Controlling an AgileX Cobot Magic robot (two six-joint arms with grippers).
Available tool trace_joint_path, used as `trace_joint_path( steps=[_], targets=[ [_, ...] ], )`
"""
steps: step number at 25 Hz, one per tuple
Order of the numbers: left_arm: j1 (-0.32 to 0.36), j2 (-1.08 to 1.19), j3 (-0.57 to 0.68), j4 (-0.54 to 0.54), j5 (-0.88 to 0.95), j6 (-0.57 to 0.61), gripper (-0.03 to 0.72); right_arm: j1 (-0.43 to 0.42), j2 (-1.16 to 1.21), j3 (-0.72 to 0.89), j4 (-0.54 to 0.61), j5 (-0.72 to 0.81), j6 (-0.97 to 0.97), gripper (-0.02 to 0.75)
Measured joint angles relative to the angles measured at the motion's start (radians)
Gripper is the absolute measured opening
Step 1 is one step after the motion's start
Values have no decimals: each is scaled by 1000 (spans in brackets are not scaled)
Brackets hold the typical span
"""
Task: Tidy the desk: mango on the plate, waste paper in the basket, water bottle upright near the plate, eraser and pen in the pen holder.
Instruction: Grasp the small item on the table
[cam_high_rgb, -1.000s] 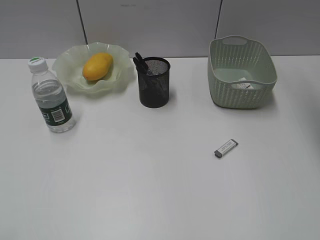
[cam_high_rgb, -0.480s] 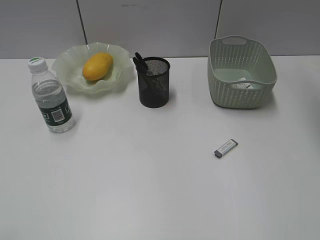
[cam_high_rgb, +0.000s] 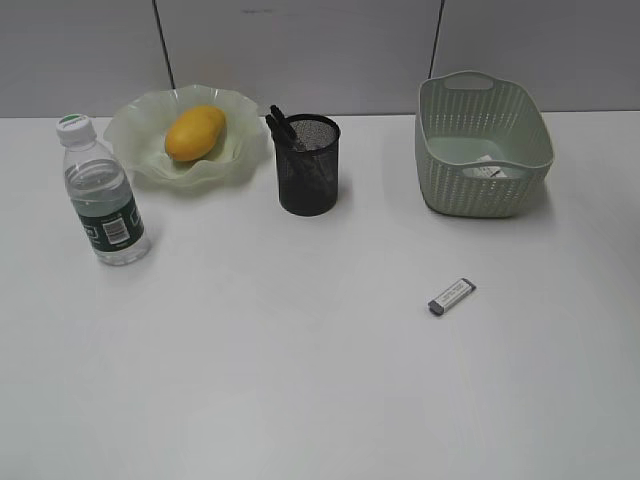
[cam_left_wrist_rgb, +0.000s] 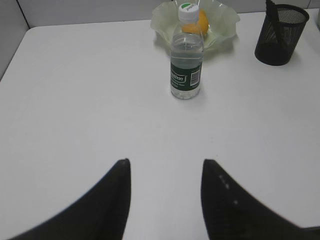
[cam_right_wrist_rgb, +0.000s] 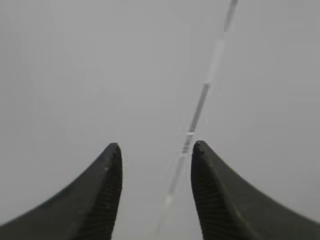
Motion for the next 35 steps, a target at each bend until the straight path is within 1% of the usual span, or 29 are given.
trace_joint_path(
  steps=[1,2,3,5,6,7,8,9,10,11,13,14,17,20,22,29,35],
  targets=[
    [0,0,0,0,0,0,353,-6,-13,2,-62,74,104,374],
    [0,0,0,0,0,0,354,-13,-25,2,-149,170,216,368],
    [0,0,0,0,0,0,354,-17,-40,2,-269,266,330,364],
    [0,0,0,0,0,0,354,-19,-67,3,-548,446,664,361],
    [0,0,0,0,0,0,354,-19,-80,3,-706,552,831,361],
    [0,0,0,0,0,0,354,-19,-91,3,-850,660,952,361],
    [0,0,0,0,0,0,354,-19,-101,3,-956,750,1070,361],
    [0,0,0,0,0,0,354,-26,-109,5,-1048,854,1156,361],
    [0,0,0,0,0,0,354,-37,-122,6,-1110,946,1202,361],
    [0,0,0,0,0,0,350,-50,-141,10,-1143,1021,1235,361],
    [0,0,0,0,0,0,340,-85,-194,21,-1162,1105,1267,361],
    [0,0,0,0,0,0,334,-103,-233,33,-1165,1123,1274,361],
    [0,0,0,0,0,0,317,-157,-372,96,-1174,1136,1289,361],
    [0,0,0,0,0,0,309,-220,-506,193,-1192,1147,1300,361],
    [0,0,0,-1,0,0,298,-247,-610,273,-1195,1152,1317,361],
    [0,0,0,-1,0,0,278,-257,-888,576,-1154,1152,1393,361],
    [0,0,0,-1,0,0,249,-257,-1092,776,-1141,1173,1466,361]
  ],
)
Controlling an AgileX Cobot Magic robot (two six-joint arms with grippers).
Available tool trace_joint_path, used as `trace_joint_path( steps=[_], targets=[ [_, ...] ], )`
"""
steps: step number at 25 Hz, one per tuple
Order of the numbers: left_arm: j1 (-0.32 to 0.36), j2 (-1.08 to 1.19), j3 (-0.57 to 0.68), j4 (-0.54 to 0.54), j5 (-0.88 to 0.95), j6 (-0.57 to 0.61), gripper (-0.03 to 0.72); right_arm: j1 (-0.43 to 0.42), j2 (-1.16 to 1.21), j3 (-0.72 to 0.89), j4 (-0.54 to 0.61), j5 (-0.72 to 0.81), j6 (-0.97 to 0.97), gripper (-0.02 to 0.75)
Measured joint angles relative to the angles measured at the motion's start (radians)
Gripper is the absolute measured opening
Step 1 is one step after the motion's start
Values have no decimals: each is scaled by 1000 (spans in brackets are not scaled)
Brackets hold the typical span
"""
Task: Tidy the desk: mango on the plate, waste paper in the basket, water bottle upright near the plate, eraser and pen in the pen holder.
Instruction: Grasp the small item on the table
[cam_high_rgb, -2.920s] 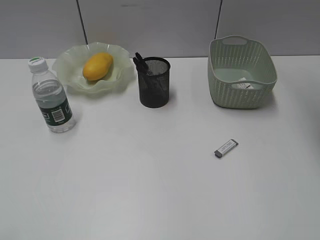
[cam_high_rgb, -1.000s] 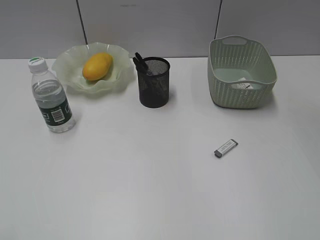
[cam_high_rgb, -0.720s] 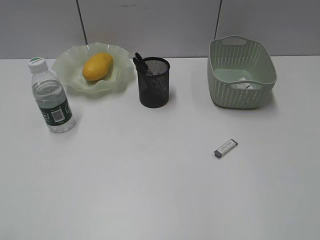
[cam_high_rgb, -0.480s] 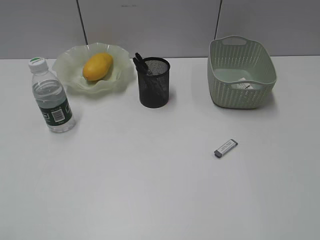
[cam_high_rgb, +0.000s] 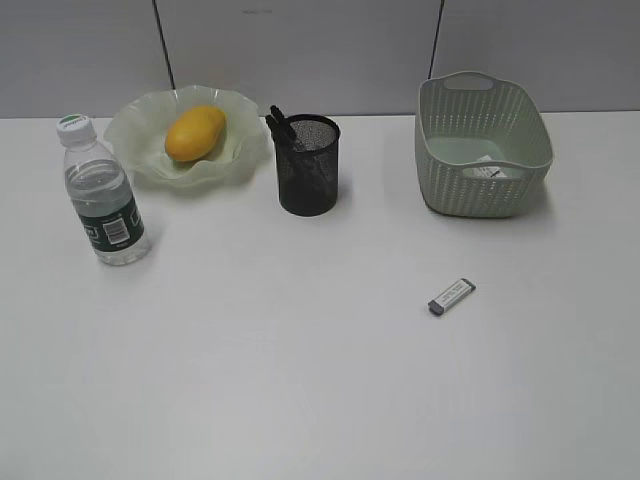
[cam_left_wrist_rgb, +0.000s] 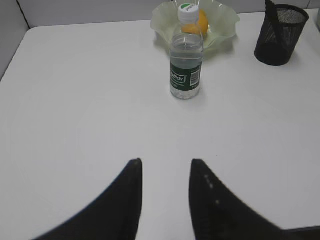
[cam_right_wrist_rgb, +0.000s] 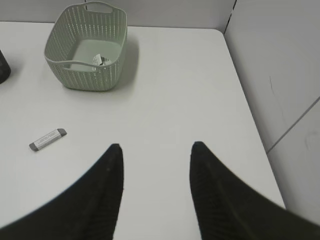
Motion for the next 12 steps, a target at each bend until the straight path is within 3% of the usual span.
trace_joint_path(
  steps=[12],
  targets=[
    [0,0,0,0,0,0,244,-5,-209,229,7,10,68,359]
  ],
)
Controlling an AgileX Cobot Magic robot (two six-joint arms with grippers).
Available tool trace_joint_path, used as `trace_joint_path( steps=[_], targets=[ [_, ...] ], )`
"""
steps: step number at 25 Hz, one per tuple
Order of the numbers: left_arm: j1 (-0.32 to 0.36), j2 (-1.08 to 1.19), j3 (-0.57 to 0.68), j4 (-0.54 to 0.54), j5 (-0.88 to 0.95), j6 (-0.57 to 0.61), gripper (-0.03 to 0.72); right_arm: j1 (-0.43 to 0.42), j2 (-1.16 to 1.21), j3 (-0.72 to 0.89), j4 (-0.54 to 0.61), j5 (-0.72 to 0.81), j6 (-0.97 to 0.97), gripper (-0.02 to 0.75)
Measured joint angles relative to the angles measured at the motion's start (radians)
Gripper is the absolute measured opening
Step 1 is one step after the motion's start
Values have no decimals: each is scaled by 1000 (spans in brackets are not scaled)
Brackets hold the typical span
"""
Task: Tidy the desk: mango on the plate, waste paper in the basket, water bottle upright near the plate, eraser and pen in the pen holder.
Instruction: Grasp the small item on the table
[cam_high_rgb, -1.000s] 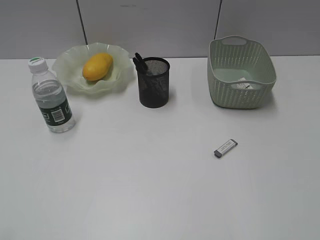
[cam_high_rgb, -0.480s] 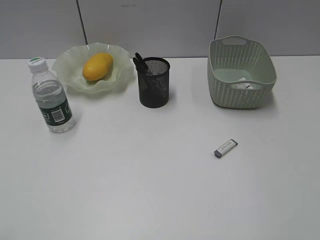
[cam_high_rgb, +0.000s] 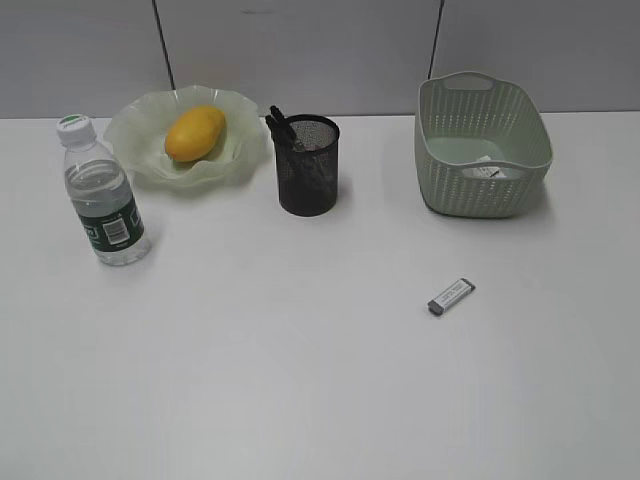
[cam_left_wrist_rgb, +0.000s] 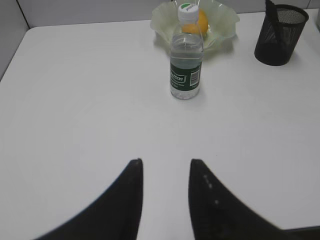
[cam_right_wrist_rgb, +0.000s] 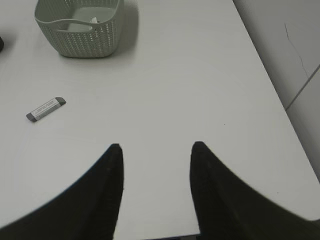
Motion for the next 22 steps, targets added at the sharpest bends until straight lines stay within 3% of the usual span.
trace_joint_path(
  steps=[12,22],
  targets=[
    [0,0,0,0,0,0,241,-51,-28,3,4,-1,2,359],
    [0,0,0,0,0,0,241,-51,-29,30,110,72,-99,358]
  ],
)
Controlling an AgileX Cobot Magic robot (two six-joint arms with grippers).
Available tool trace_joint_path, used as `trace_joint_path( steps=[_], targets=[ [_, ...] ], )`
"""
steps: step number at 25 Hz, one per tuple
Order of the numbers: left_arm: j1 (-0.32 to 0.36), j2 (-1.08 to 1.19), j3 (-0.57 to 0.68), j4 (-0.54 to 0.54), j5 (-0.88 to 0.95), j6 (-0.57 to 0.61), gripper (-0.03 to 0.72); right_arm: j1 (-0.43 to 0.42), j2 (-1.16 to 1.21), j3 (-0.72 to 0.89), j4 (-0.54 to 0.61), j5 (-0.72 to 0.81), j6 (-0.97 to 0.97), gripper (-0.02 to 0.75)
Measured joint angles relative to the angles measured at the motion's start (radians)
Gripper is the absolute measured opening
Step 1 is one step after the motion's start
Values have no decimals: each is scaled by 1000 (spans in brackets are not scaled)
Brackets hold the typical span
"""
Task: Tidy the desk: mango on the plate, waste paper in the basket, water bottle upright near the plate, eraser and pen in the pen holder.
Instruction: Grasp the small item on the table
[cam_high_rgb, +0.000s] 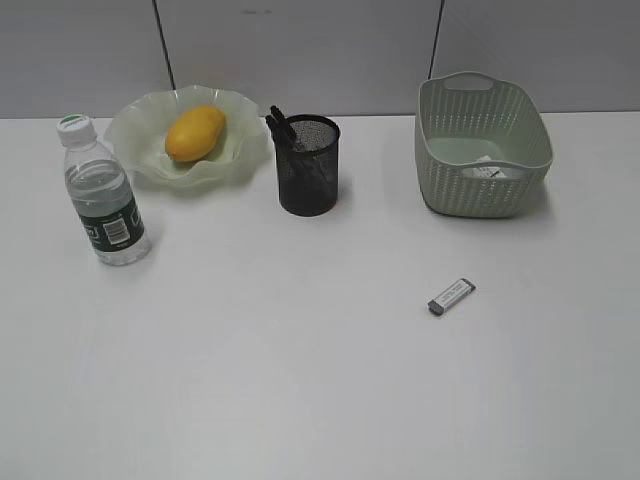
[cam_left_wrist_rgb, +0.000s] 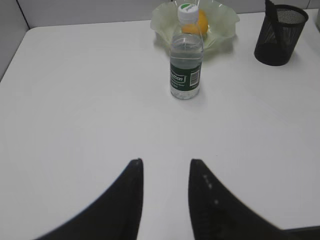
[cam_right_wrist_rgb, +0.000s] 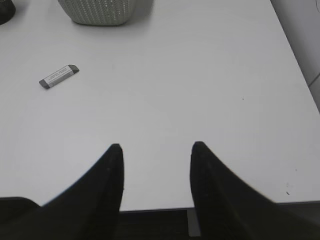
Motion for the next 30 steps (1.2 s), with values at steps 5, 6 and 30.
trace_joint_path(
  steps=[5,6,30],
  targets=[
    [0,0,0,0,0,0,241,0,0,0,4,0,-8,358],
    [0,0,0,0,0,0,241,0,0,0,4,0,-9,358],
    [0,62,0,-2,0,0,241,0,-1,0,6,0,-9,358]
  ],
)
